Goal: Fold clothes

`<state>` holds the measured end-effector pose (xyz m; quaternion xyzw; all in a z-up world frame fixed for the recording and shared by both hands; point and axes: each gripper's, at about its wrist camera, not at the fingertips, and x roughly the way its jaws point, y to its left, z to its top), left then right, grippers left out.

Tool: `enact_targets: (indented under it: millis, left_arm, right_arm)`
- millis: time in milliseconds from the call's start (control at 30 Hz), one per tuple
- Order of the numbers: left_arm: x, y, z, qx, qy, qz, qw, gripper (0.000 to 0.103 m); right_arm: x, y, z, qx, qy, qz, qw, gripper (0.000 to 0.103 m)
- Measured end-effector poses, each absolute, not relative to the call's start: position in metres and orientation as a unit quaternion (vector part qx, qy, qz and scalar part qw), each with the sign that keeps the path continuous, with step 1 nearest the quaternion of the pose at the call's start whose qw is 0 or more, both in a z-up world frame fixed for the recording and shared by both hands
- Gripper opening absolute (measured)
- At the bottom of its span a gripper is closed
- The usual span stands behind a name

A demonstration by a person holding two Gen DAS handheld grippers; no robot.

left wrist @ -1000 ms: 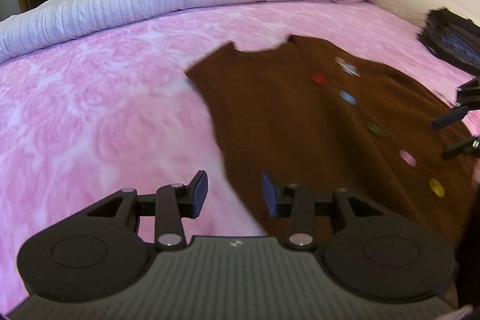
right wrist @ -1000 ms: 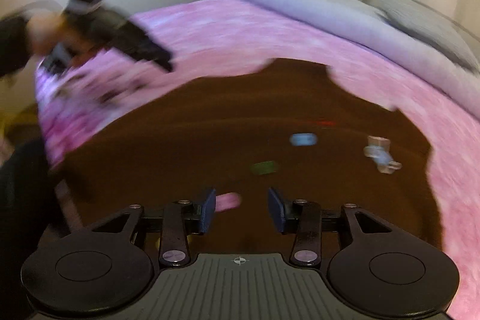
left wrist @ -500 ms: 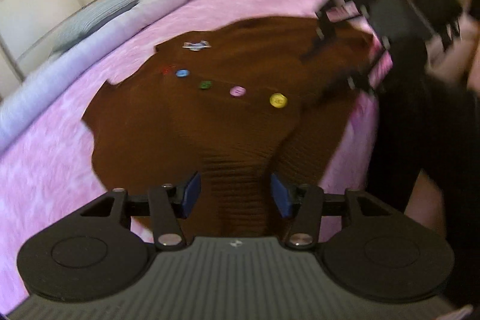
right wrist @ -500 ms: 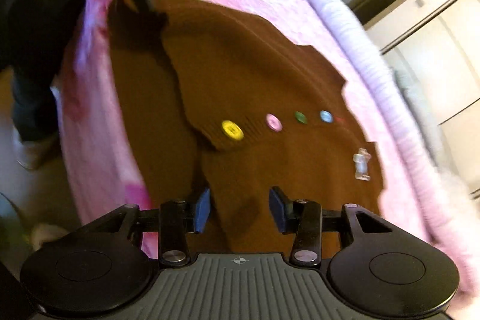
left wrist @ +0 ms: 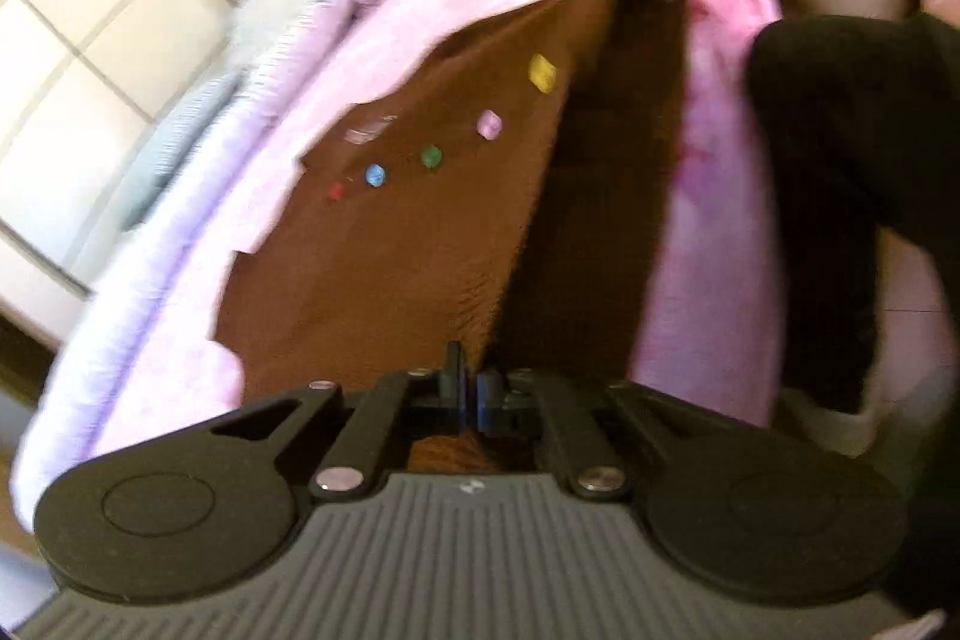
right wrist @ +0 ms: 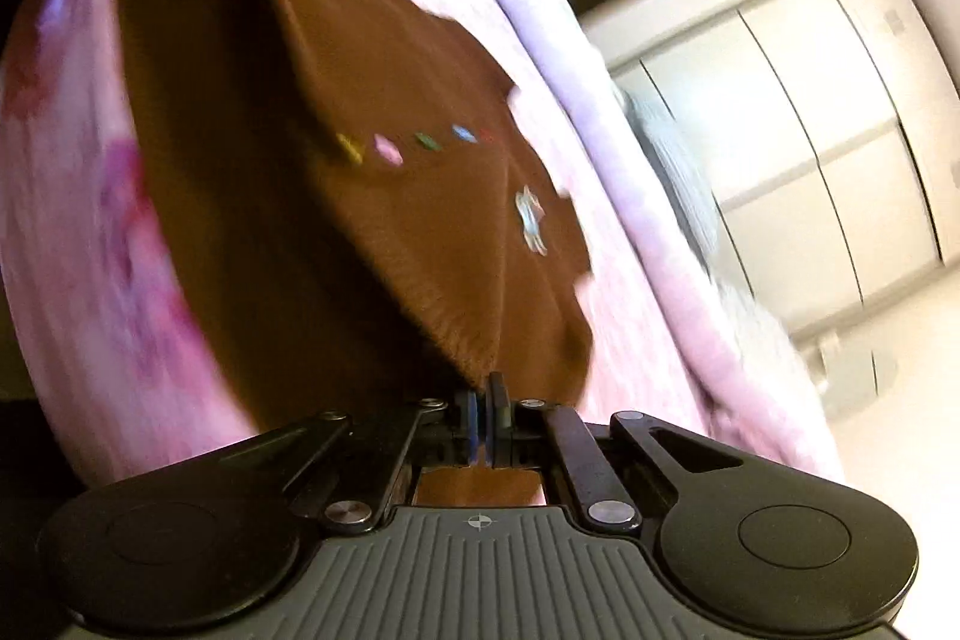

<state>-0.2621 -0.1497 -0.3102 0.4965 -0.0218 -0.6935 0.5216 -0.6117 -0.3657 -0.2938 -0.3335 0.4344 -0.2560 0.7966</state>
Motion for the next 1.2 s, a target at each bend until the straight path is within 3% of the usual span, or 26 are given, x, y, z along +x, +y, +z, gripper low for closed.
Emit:
enact_targets:
  millis: [167,267,433,733,1033,1133,1200]
  left_arm:
    - [-0.267,-0.15,-0.326,0.528,-0.028,-0.679,0.509,0.006]
    - [-0.264,-0.149,-0.327,0.533,-0.035,-0.668,0.518,0.013]
    - [-0.26,-0.14,-0.331,0.543,-0.032,-0.651,0.529,0.017]
    - [-0.253,-0.142,-0.328,0.536,-0.009,-0.646,0.543,0.017]
    - [-0.256,-0.147,-0.333,0.541,-0.002,-0.645,0.54,0.016]
    - [-0.254,-0.147,-0.334,0.54,0.002,-0.646,0.54,0.016]
    - [-0.254,-0.148,-0.335,0.54,0.002,-0.646,0.54,0.016]
  right_arm:
    - [-0.616,-0.359,-0.305,-0.322,0.43,-0.239,0.809,0.001]
    - [-0.62,-0.359,-0.307,-0.316,0.418,-0.253,0.813,0.008]
    - [-0.633,-0.379,-0.308,-0.265,0.414,-0.308,0.814,0.046]
    - [-0.64,-0.36,-0.306,-0.248,0.396,-0.272,0.841,0.049]
    - [-0.63,-0.357,-0.298,-0.156,0.348,-0.299,0.875,0.049]
    - [-0.621,-0.36,-0.307,-0.212,0.362,-0.321,0.849,0.049]
    - [-0.617,-0.362,-0.323,-0.31,0.375,-0.333,0.808,0.049]
